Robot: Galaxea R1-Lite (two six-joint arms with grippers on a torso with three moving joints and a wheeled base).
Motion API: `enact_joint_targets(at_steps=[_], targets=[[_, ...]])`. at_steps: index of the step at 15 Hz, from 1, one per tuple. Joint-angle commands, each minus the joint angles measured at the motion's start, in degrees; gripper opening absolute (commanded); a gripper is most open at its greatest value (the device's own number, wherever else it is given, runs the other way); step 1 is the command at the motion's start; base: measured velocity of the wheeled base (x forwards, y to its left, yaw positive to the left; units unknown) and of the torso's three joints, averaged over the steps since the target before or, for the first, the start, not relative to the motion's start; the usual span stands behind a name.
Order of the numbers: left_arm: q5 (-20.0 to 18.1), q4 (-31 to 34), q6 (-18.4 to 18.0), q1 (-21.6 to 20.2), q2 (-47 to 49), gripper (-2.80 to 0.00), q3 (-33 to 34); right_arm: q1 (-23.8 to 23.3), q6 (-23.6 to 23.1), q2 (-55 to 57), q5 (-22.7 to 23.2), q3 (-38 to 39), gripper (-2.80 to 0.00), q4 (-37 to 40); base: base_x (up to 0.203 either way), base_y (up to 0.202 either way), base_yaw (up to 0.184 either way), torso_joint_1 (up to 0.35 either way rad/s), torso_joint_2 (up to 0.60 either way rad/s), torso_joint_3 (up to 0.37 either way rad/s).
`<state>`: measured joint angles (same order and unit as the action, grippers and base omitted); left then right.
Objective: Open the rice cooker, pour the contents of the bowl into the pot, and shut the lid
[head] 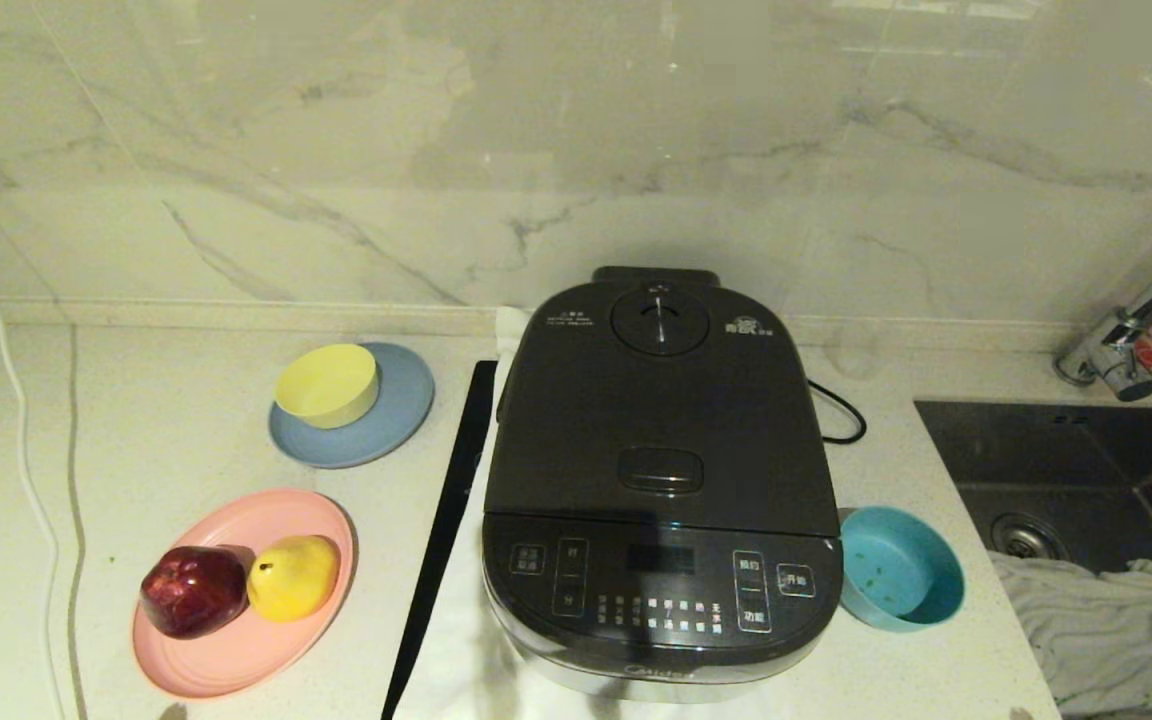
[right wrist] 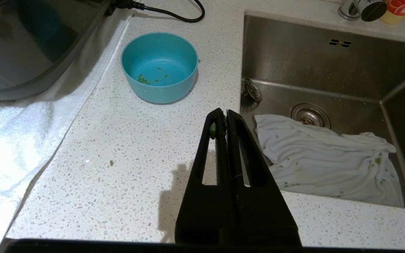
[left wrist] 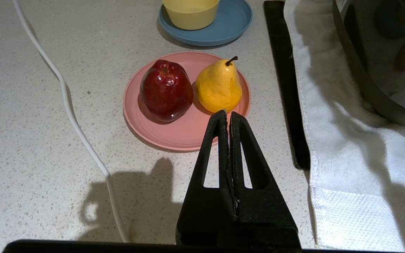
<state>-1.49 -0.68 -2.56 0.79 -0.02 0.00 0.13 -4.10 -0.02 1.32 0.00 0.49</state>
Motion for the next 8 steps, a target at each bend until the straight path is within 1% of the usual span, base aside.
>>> enact_joint_targets(at_steps=[1,8], targets=[[-0.07,-0.02,0.01,0.00,0.02,-2.80,0.44,-0.05,-0.03,0.20,0.09,0.00,-2.80,0.21,0.000,0.000,0.000,0.000,0.00,0.000],[0.08,-0.02,0.01,0.00,0.02,-2.80,0.44,-0.03,0.67,0.20,0.09,0.00,-2.80,0.04,0.000,0.000,0.000,0.000,0.00,0.000]])
